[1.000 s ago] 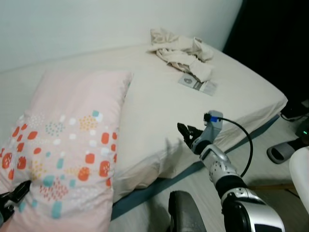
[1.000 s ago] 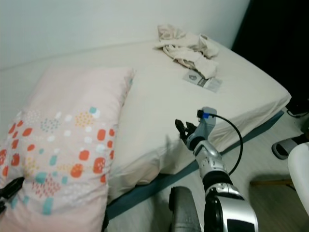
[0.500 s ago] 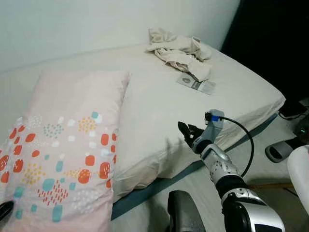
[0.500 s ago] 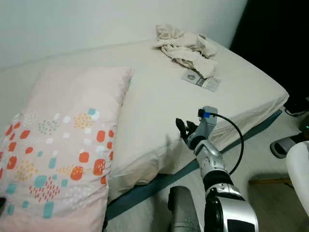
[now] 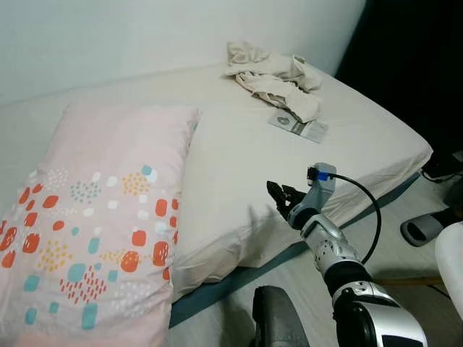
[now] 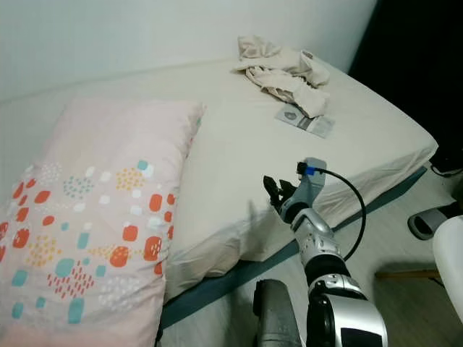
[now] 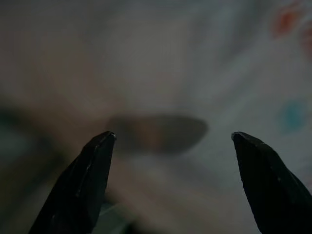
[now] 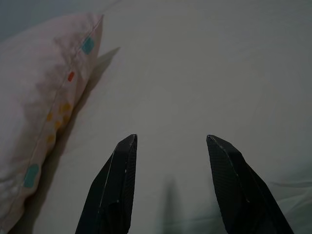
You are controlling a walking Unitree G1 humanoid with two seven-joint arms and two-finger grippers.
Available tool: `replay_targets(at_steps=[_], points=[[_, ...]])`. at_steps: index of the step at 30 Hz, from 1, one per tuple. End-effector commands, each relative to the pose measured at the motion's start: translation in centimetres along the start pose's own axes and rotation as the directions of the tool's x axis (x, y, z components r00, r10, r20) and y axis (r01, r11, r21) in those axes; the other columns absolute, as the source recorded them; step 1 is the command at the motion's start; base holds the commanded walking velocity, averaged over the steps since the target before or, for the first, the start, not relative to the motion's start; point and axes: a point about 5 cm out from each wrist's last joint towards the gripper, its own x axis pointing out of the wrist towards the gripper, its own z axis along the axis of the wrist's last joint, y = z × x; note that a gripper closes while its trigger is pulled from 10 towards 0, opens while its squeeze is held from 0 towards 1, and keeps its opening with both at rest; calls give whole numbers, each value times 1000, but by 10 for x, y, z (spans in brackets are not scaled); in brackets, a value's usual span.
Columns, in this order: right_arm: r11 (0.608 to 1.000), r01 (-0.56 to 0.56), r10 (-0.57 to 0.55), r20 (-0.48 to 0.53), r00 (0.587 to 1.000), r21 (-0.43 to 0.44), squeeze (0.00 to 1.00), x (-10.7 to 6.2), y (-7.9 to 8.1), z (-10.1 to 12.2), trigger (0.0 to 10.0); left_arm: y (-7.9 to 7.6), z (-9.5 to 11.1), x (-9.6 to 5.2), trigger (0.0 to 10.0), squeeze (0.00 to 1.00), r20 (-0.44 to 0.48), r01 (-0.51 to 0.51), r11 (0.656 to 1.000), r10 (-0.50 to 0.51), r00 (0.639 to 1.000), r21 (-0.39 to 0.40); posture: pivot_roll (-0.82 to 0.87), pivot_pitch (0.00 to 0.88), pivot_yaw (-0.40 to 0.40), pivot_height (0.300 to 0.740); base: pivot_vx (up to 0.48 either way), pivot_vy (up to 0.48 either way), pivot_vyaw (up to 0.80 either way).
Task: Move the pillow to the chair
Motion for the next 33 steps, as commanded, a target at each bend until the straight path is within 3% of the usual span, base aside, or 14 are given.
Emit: replay_targets(at_steps=[1,3,6,11,14,18,20,21,23,24,25,28,30,33], points=[[1000,2,-1,-17,1000,10,0,-2,-1,-5,10000,0,-11,2,10000,1000,-15,8,999,-8,1000,-41,1,150,-84,590,0,0,0],[1000,1,-1,-17,1000,9,0,-2,-1,-4,10000,0,-18,5,10000,1000,-36,6,999,-7,999,-36,1,149,-83,590,0,0,0],[1000,3,-3,-12,1000,11,0,-2,-1,-5,10000,7,-55,18,10000,1000,-141,-25,1000,22,990,-18,-10,148,-76,590,0,0,0],[1000,8,-8,-4,1000,13,0,-3,-2,-4,10000,13,-83,25,10000,1000,-219,-75,996,84,972,51,-16,144,-72,590,0,0,0],[1000,9,-9,-2,1000,13,0,-3,-2,-4,10000,14,-88,25,10000,1000,-243,-85,993,102,965,82,-17,141,-71,590,0,0,0],[1000,9,-9,-1,1000,18,0,-3,-3,-3,10000,4,-80,28,10000,1000,-118,-46,996,37,992,-77,-13,138,-73,590,0,0,0],[1000,9,-9,-2,1000,18,0,-3,-2,-3,10000,1,-78,29,10000,1000,-87,-21,994,12,996,-105,-13,138,-73,590,0,0,0],[1000,7,-7,-2,1000,20,0,-3,-2,-4,10000,-5,-75,32,10000,1000,-20,38,988,-41,999,-149,-14,134,-73,590,0,0,0],[1000,5,-5,-2,1000,22,0,-2,-1,-4,10000,-10,-73,34,10000,988,32,85,980,-80,996,-179,-13,131,-73,590,0,0,0],[1000,3,-3,-2,1000,23,0,-2,0,-4,10000,-17,-70,35,10000,55,91,153,963,-136,987,-220,-13,128,-72,590,0,0,0],[1000,1,-1,-2,1000,24,0,-2,1,-5,10000,-23,-68,36,10000,0,136,210,945,-180,974,-250,-13,128,-72,590,0,0,0],[1000,-2,2,-3,1000,26,0,-2,2,-5,10000,-30,-68,37,10000,0,169,275,918,-234,957,-285,-11,125,-73,590,0,0,0],[1000,-4,4,-3,1000,28,0,-1,2,-5,10000,-43,-74,44,10000,0,143,310,924,-284,948,-225,-11,125,-74,590,0,0,0],[1000,-4,4,-3,1000,28,0,-1,2,-5,10000,-46,-75,46,10000,0,146,317,923,-291,946,-218,-12,125,-75,590,0,0,0]])
